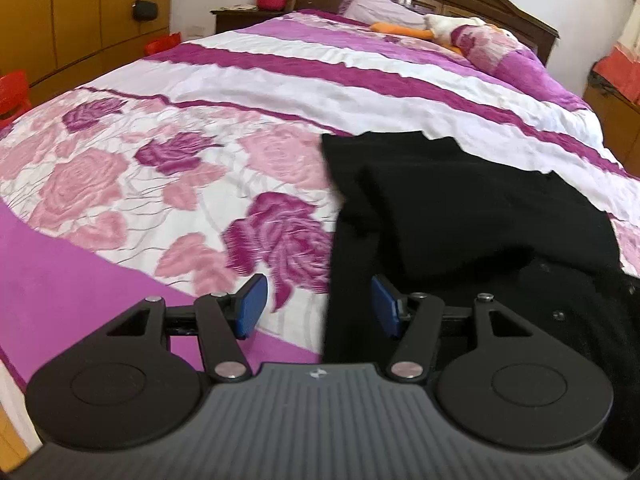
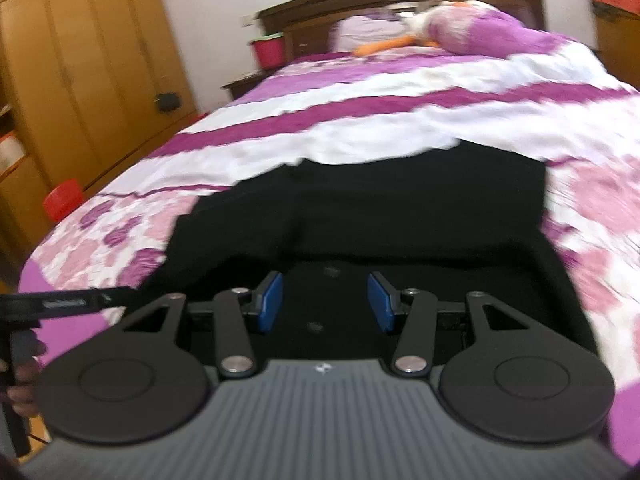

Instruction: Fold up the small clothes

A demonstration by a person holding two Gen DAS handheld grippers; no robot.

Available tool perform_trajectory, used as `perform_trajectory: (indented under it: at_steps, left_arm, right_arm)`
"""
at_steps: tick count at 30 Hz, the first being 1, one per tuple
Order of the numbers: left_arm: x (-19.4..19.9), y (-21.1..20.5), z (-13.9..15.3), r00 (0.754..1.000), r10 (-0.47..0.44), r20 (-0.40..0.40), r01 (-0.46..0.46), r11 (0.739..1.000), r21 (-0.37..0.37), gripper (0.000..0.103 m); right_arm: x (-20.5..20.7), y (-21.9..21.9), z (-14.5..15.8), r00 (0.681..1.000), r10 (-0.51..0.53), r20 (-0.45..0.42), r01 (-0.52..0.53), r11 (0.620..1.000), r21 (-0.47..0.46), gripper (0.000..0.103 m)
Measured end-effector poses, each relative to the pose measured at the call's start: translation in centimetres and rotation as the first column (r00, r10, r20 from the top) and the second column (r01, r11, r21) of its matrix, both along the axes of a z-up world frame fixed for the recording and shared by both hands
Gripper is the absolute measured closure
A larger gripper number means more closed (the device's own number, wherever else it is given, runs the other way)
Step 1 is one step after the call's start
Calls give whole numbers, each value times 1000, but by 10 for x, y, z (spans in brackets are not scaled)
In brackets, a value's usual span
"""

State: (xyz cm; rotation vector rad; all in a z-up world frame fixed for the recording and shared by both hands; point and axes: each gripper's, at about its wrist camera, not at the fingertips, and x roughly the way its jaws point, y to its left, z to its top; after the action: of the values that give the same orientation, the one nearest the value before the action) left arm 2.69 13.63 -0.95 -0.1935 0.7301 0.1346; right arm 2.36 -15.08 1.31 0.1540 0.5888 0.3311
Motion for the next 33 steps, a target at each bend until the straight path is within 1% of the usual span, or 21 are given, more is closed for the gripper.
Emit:
perform_trajectory:
  at_steps: [6,11,14,19,22,24,26,27,28,29,31,33]
  left_arm:
    - [-6,15,-3,999,35,-7,-35,999,13,40]
    - [-11,28,-6,998,67,-8,-67,997,33,40]
    - [-13,35,-9,996,86,-10,-86,996,38,40]
    - [-14,43,-13,995,98,-14,-98,995,10,40]
    - [-14,45,-15,995,103,-12,-103,995,5,40]
    - [-14,46,-16,995,103,-11,-103,995,2,40]
    - [-13,45,-16,994,105,-10,-105,994,0,40]
    - [-13,46,-16,994,105,-10,-105,995,0,40]
    - [-13,45,-15,995,104,-9,-104,995,1,40]
    - [-13,44,-15,995,102,-7,-102,995,3,40]
    - [-12,41,-13,995,96,-3,-96,995,8,40]
    - [-11,37,-10,996,88,4,-88,996,16,40]
  right_arm:
    - [16,64,9,990,140,19,-139,990,-30,53]
    - [29,105,5,979,204,4,-203,978,-48,53]
    - [37,124,-3,975,224,-18,-224,972,-63,53]
    - [52,152,-24,966,252,-54,-257,960,-114,54]
    - [60,158,-37,965,252,-72,-259,956,-134,54]
    - [61,157,-40,964,259,-56,-265,954,-141,55]
    - [62,156,-41,965,258,-51,-263,954,-143,67]
    - [62,154,-40,967,248,-50,-253,956,-151,74]
    - [63,152,-39,967,250,-52,-255,956,-143,84]
    - [65,148,-37,966,254,-56,-259,958,-122,91]
    - [64,142,-31,966,257,-40,-260,961,-99,94]
    - [62,134,-21,966,260,-7,-260,963,-70,95]
